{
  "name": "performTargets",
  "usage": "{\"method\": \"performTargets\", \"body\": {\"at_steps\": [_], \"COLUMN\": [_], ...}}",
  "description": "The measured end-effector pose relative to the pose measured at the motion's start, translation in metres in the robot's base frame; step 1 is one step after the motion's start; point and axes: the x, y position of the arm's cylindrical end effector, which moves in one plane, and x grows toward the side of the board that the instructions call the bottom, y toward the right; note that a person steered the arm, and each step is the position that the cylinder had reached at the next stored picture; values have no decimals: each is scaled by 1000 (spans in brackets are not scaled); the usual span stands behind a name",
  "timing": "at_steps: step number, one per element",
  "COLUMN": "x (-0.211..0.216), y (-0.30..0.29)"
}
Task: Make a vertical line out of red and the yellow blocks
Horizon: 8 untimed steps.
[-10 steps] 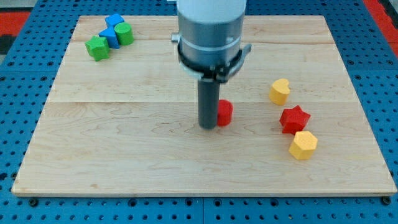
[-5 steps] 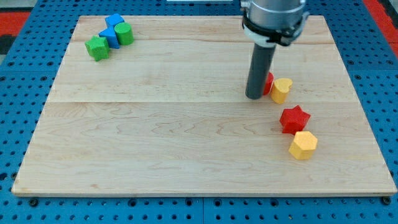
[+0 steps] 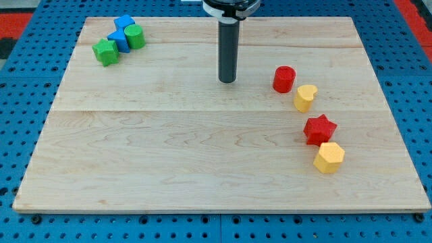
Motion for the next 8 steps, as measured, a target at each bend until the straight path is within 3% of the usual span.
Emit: {"method": "performTargets", "body": {"at_steps": [2,3,5,8], "x": [-8,-1,11,5], "y": [84,36,86,100]}}
